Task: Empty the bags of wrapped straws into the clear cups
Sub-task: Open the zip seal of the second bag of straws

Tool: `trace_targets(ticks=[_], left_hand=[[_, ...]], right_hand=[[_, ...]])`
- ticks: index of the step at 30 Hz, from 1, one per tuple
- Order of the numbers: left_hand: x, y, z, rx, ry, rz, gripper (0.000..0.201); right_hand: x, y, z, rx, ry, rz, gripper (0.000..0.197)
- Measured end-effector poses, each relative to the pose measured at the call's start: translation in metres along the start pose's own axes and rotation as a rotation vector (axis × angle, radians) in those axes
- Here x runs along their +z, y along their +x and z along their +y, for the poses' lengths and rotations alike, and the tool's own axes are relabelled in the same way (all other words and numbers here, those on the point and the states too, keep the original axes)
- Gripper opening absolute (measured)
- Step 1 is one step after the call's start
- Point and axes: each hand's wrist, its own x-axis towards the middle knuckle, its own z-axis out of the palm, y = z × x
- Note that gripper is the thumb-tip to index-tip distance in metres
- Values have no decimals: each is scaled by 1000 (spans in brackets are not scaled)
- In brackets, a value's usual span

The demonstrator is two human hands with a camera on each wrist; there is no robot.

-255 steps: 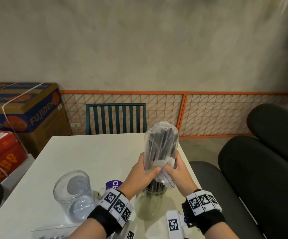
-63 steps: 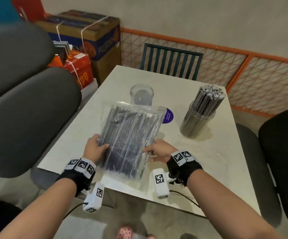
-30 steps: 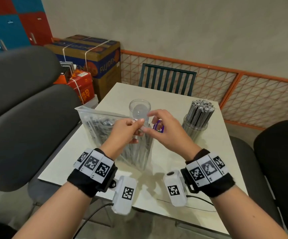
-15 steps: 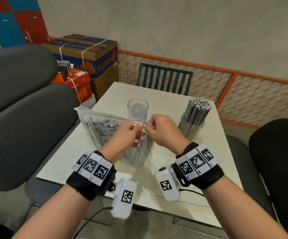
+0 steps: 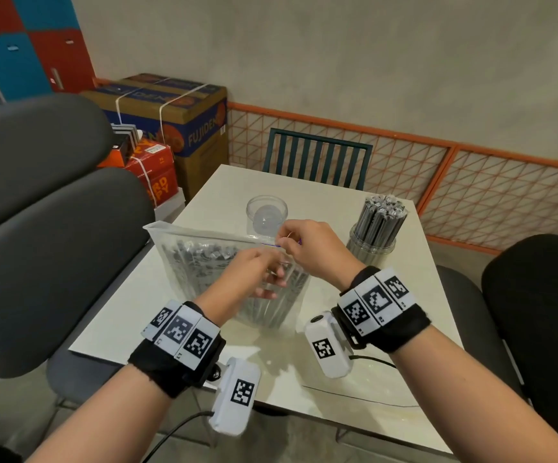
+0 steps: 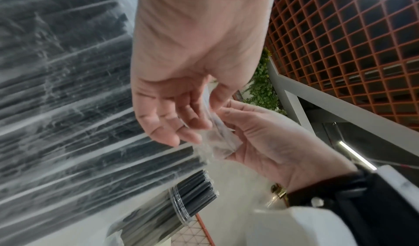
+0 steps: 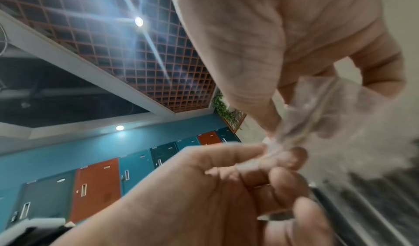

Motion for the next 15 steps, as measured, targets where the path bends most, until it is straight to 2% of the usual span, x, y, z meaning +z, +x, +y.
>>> trace_targets(ticks=[2, 5, 11, 13, 15], left_hand=[[-4, 2, 3, -31, -95, 96, 23], [-10, 4, 4, -4, -129, 214, 27], [-8, -1, -1, -28, -107, 195, 31], [-8, -1, -2, -29, -89, 188, 32], [-8, -2, 1, -11, -60, 169, 30]], right_hand=[[5, 0, 3, -12, 3, 24, 14], [9, 4, 5, -19, 3, 51, 15], [10, 23, 10, 124, -73, 259, 20], [10, 23, 5, 98, -143, 233, 20], [15, 18, -6, -22, -220, 159, 22]])
